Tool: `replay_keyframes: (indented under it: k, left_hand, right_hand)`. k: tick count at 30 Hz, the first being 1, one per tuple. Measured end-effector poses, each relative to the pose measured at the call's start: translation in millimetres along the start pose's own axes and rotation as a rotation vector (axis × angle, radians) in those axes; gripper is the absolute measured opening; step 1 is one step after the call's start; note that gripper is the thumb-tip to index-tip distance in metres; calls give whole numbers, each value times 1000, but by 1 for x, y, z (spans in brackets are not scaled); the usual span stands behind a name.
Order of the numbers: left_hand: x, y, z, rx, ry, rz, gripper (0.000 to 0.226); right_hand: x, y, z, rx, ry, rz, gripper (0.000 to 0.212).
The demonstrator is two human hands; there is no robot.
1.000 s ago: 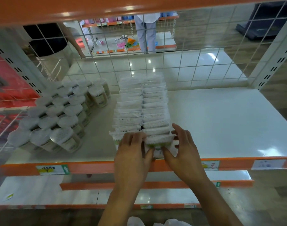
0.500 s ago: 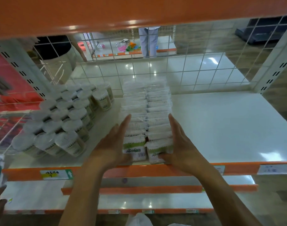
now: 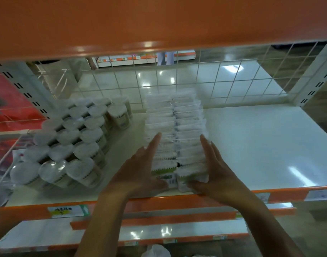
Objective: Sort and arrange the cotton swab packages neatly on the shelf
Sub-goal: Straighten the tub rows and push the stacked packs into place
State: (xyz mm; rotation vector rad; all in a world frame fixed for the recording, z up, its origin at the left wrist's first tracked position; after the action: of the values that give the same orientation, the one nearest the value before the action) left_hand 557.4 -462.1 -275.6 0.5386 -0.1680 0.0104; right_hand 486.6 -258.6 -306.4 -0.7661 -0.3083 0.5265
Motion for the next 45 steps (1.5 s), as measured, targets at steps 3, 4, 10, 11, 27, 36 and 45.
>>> replay_keyframes:
  k: [3, 4, 10, 11, 27, 36, 45]
  left_hand:
    - [6, 1, 23, 114, 92, -7, 114]
    - [5, 1, 32, 118, 164, -21, 107]
    - [-51, -1, 45, 93, 373, 83, 71]
    - [-64, -3, 43, 151, 355, 141, 72]
    - [-116, -19, 36, 336, 340, 269, 83]
    - [-164, -48, 59, 648, 310, 356, 96]
    - [-166, -44, 56, 720, 303, 262, 33]
  right_hand:
    - [0, -15, 19, -132, 2, -15, 104]
    - [-2, -21, 26, -164, 34, -30, 90]
    - [-55, -21, 39, -205, 149, -141, 62]
    - [-66, -23, 37, -236, 147, -163, 61]
    - [-129, -8, 24, -205, 160, -246, 66]
    - [-175, -18, 48, -286, 193, -375, 79]
    - [-187, -16, 39, -384, 92, -391, 52]
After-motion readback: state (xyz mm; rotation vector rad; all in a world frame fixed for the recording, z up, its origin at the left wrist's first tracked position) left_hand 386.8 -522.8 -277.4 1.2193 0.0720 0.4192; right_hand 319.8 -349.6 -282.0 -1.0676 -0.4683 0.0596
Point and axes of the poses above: each hand's wrist, its own x-axis away from the middle knuckle, its own z-axis out of the back of the hand, y = z × x, the point moved 1 cm from there along -x, towards the middle knuckle, and after that the axes turned 10 degrees about -z, right-handed, at the moved point
